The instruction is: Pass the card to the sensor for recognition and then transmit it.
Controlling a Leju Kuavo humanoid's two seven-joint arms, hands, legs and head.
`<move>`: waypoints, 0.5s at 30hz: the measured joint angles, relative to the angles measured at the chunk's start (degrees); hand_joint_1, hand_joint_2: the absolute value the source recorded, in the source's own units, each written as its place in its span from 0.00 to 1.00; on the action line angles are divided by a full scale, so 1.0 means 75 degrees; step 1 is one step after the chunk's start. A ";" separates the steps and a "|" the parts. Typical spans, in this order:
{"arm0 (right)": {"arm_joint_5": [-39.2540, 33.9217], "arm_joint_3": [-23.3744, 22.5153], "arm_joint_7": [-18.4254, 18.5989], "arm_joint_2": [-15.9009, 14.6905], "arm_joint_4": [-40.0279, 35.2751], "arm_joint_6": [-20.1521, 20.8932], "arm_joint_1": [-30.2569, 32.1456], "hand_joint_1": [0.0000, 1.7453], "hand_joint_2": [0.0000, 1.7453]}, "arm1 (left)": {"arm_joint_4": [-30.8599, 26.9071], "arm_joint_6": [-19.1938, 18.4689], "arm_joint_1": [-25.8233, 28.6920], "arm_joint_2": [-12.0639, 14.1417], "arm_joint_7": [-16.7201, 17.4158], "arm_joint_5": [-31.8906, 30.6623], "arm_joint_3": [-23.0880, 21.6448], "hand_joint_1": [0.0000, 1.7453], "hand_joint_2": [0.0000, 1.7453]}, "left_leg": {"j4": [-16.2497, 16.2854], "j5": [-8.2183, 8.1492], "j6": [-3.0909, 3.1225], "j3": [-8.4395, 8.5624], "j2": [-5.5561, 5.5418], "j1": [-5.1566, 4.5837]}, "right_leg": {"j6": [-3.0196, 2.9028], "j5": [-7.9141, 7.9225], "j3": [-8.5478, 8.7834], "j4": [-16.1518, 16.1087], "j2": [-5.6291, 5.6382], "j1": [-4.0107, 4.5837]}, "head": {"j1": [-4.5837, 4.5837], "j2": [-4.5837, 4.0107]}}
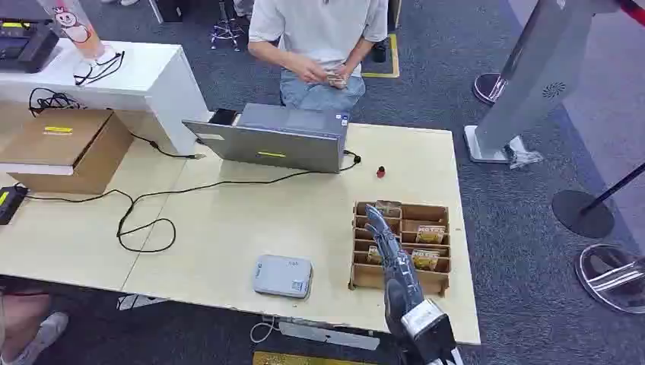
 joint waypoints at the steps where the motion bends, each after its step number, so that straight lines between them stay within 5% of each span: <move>1: 0.0000 0.0000 0.0000 0.0000 0.0000 0.0000 0.0000 0.00 0.00 | 0.0003 0.0000 -0.0004 0.0006 0.0000 0.0000 0.0003 0.00 0.00 | 0.0000 0.0000 0.0000 0.0000 0.0000 0.0000 | 0.0000 0.0000 0.0000 0.0000 0.0000 0.0000 | 0.0000 0.0000; 15: 0.0079 0.0000 0.0000 -0.0003 -0.0035 0.0000 0.0000 0.00 0.00 | 0.0053 0.0000 -0.0020 0.0026 0.0000 -0.0003 0.0003 0.00 0.00 | 0.0000 0.0000 0.0000 0.0000 0.0000 0.0000 | 0.0000 0.0000 0.0000 0.0000 0.0000 0.0000 | 0.0000 0.0000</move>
